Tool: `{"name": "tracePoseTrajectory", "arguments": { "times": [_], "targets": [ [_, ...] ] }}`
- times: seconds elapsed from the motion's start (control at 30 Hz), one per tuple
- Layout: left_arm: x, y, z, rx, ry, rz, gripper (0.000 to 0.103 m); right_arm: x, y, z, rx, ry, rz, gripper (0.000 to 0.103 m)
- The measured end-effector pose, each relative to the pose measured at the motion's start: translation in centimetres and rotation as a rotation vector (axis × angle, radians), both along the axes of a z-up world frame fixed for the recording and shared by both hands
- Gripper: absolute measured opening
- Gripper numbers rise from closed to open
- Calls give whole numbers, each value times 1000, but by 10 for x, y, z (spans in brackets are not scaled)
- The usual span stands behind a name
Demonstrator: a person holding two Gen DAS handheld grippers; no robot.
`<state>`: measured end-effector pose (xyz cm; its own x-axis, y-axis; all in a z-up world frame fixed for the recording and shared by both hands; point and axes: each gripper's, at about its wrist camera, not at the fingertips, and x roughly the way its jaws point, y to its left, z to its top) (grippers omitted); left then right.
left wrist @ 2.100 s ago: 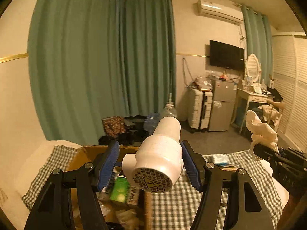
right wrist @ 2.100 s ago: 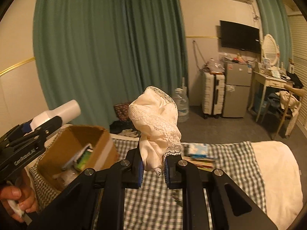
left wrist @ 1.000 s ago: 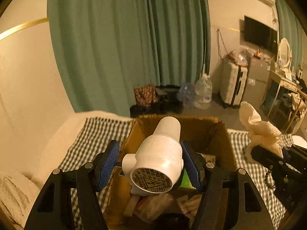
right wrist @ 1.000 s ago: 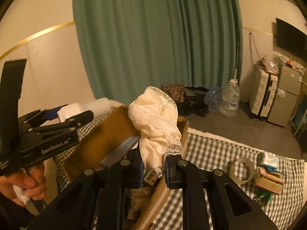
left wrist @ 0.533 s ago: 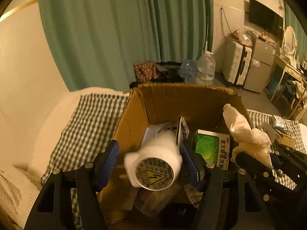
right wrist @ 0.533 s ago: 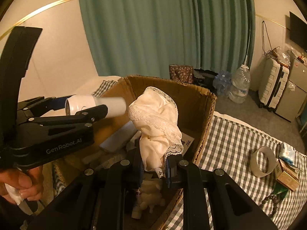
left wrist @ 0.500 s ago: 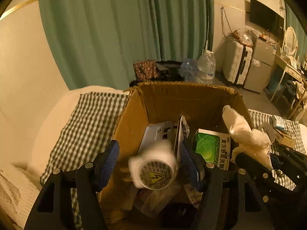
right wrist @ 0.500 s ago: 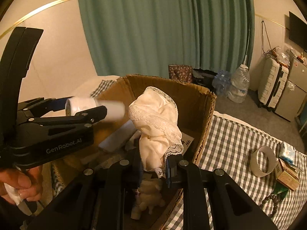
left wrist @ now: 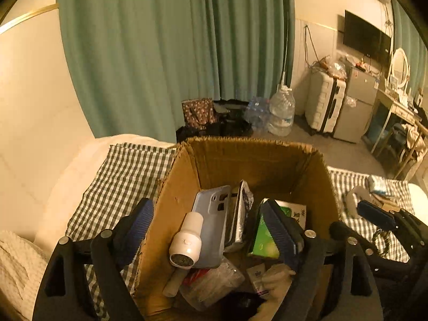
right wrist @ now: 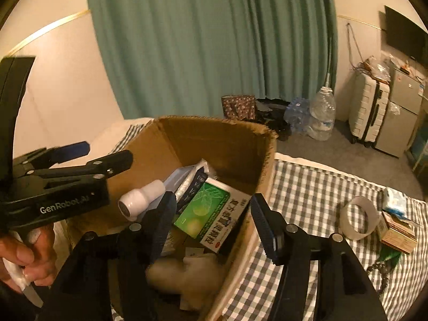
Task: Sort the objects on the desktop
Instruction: 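Open left tool to drop the hair dryer while right tool drops the lace cloth, then move both tools back over the remaining items on the bedspread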
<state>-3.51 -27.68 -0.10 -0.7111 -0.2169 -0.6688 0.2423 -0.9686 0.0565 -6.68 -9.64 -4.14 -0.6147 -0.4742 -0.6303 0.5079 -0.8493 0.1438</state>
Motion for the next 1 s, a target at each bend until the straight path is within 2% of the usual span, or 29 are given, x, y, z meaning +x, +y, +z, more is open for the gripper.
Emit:
{"name": "tracePoseTrajectory", "arguments": {
  "times": [0.17, 0.4, 0.53, 0.77, 1.0],
  "targets": [
    [9, 10, 20, -20, 47, -14, 91, 13, 19, 23, -11, 40, -49, 62],
    [22, 36, 48, -43, 120, -64, 100, 30, 52, 56, -29, 87, -120, 71],
    [29, 53, 62, -46, 160, -85, 103, 43, 71, 78, -27, 134, -162, 85],
    [44, 84, 83, -72, 213, -127, 103, 65, 108, 110, -20, 210, -258, 100],
    [58, 117, 99, -108, 243, -180, 103, 88, 141, 139, -15, 252, -356, 103]
  ]
}}
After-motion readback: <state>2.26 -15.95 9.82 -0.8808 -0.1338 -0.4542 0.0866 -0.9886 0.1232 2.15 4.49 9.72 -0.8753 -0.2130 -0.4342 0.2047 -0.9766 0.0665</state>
